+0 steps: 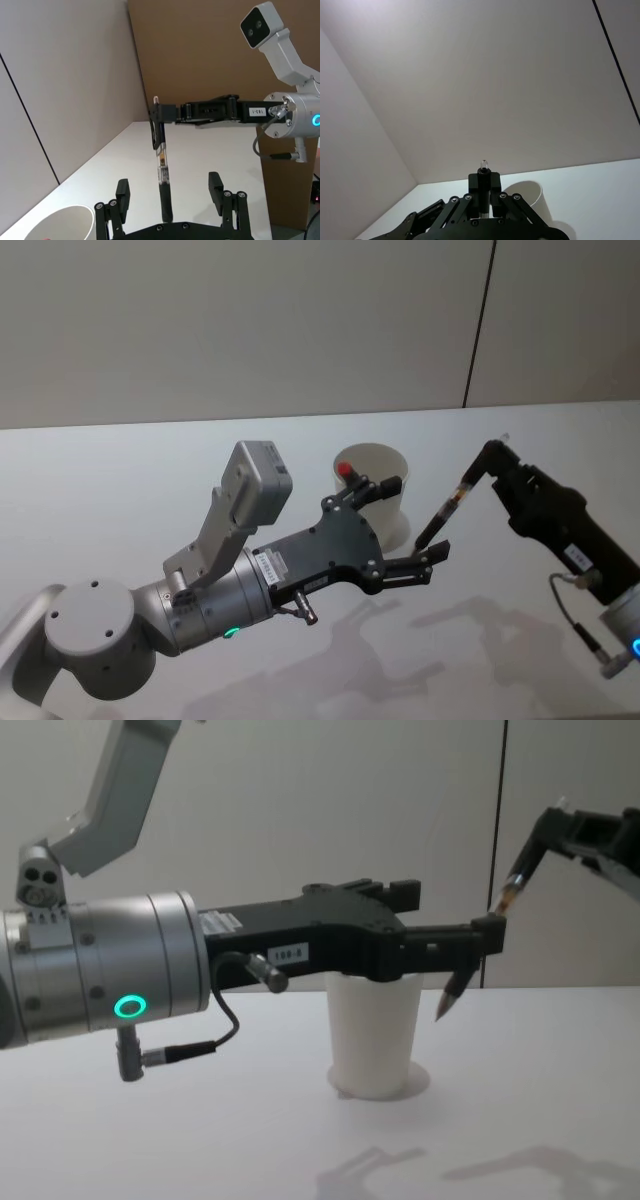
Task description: Place the pen into the pen holder.
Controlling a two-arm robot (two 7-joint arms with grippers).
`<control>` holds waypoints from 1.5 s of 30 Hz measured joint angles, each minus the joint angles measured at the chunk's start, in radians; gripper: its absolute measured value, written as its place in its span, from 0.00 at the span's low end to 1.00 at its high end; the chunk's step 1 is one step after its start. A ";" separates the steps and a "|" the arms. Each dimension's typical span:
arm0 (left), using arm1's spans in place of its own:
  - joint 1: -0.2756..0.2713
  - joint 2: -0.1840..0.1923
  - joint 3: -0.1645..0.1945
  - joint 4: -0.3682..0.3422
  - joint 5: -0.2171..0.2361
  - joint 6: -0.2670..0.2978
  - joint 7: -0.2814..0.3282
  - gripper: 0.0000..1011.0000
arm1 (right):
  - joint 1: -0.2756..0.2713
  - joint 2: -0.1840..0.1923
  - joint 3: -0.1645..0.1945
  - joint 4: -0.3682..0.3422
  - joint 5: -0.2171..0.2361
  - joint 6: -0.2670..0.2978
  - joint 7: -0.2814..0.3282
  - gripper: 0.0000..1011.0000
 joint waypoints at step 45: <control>0.000 0.000 0.000 0.000 0.000 0.000 0.000 0.99 | 0.281 -0.010 0.048 0.204 -0.188 -0.076 0.205 0.12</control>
